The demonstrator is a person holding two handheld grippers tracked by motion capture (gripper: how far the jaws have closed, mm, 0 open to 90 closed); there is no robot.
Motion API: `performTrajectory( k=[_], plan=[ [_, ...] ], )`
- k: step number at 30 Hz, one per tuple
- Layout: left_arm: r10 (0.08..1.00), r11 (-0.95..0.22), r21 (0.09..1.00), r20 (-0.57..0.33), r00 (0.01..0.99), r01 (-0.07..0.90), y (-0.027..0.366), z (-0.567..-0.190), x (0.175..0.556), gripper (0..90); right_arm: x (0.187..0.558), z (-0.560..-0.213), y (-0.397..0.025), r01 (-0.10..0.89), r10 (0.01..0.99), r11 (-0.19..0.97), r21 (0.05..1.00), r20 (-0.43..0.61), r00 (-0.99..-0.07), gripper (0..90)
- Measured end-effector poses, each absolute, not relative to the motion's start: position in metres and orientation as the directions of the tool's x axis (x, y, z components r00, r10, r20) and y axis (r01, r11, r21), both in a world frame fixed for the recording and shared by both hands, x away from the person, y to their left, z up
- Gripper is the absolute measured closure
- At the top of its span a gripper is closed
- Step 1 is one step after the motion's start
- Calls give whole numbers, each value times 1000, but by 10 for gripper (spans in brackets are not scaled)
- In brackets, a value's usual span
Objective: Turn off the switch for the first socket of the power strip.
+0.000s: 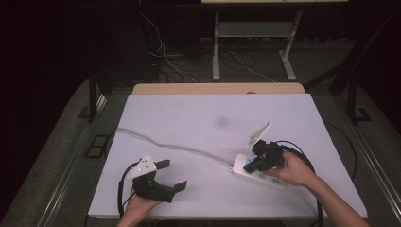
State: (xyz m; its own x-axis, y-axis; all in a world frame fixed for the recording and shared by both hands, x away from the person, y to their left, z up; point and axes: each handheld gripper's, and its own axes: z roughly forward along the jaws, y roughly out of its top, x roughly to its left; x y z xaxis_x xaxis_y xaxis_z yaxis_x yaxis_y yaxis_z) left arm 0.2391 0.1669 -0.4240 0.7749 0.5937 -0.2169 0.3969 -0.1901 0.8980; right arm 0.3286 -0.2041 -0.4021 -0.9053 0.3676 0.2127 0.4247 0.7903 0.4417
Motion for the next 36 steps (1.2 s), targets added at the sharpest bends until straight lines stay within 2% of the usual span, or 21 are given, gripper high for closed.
performTrajectory(
  k=[22,36],
  plan=[
    [589,-204,894,-214,779,400,164,-425,239,0,322,-405,-207,373,337,791,486,163,-927,900],
    [589,-204,893,-216,779,402,165,-426,240,0,323,-399,-207,368,313,786,497,194,-930,900]
  ],
)
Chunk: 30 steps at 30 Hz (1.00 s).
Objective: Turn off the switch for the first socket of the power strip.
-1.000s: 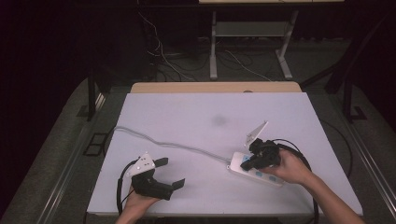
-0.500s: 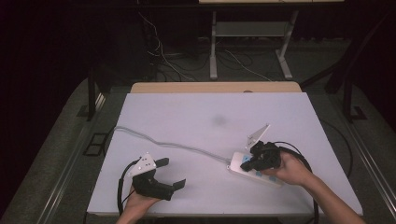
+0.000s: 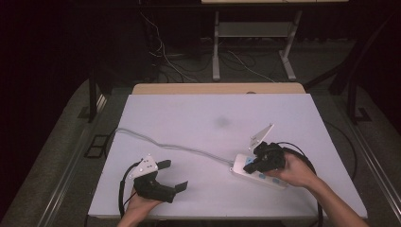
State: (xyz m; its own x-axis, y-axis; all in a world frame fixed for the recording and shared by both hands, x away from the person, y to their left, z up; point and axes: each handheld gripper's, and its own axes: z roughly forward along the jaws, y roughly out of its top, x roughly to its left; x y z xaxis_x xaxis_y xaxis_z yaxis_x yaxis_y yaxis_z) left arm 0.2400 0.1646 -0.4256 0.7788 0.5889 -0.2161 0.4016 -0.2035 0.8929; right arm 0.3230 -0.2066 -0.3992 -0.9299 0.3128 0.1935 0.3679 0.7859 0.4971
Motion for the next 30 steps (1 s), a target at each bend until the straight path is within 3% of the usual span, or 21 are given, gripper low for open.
performTrajectory(
  k=[13,30],
  plan=[
    [588,-202,893,-217,779,402,165,-426,240,0,327,-380,-203,345,300,771,535,171,-938,900],
    [584,-205,893,-216,782,400,164,-425,240,0,332,-360,-225,384,370,714,586,151,-917,900]
  ],
)
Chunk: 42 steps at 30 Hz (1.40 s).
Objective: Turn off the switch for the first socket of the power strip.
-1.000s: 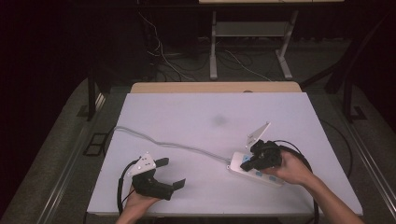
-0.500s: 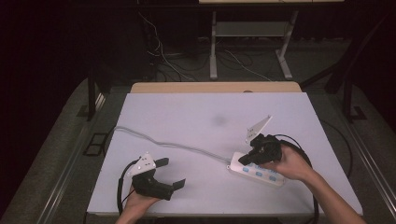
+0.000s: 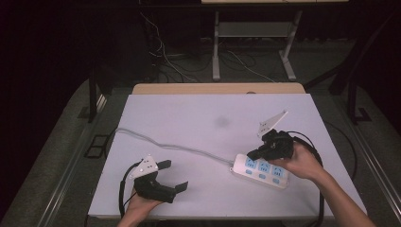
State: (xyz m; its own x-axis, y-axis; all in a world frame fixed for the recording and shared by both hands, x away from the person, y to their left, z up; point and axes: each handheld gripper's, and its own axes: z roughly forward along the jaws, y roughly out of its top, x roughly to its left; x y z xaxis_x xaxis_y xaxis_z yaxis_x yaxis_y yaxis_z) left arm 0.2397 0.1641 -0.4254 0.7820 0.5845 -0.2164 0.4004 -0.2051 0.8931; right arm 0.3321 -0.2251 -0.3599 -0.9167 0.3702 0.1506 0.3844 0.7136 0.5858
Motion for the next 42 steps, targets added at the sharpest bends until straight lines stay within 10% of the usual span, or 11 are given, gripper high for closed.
performTrajectory(
  k=[20,26,33,42],
  plan=[
    [587,-190,894,-227,777,405,165,-425,239,0,331,-341,-268,481,525,566,669,157,-837,821],
    [587,-192,894,-226,777,405,164,-425,239,0,326,-343,-284,514,595,495,701,159,-788,540],
    [587,-193,894,-226,778,405,164,-425,239,0,318,-346,-309,570,675,351,743,221,-704,7],
    [586,-193,893,-227,778,406,164,-425,239,0,306,-354,-327,605,702,260,752,283,-654,1]
  ],
)
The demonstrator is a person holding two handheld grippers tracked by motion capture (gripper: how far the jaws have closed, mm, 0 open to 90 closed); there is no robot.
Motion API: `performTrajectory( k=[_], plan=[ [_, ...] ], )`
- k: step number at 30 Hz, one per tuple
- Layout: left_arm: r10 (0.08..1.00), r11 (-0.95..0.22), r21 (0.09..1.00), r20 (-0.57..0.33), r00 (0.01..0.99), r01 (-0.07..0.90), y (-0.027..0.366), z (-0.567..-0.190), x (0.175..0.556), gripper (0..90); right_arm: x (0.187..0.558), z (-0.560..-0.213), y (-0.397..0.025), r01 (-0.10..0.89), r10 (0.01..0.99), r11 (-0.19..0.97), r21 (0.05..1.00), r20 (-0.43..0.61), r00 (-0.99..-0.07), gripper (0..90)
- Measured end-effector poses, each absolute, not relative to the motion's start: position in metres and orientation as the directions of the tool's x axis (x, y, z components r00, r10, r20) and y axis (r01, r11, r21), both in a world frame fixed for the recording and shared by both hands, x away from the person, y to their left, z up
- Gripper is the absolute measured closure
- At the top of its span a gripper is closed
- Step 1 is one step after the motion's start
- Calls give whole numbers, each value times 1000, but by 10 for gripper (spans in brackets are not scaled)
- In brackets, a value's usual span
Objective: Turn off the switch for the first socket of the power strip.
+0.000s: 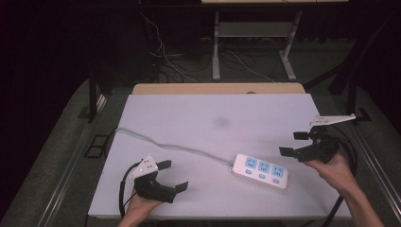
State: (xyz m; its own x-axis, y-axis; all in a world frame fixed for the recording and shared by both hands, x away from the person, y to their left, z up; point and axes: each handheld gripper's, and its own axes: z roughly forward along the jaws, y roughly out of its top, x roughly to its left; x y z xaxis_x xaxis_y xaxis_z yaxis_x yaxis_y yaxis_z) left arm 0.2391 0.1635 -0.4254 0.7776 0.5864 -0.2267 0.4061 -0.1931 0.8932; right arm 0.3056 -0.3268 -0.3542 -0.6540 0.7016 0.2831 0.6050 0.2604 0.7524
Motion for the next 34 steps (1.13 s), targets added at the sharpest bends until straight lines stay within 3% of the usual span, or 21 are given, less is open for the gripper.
performTrajectory(
  k=[34],
  plan=[
    [588,-196,894,-223,778,404,164,-425,239,0,254,-421,-318,580,703,193,791,301,-644,2]
  ],
)
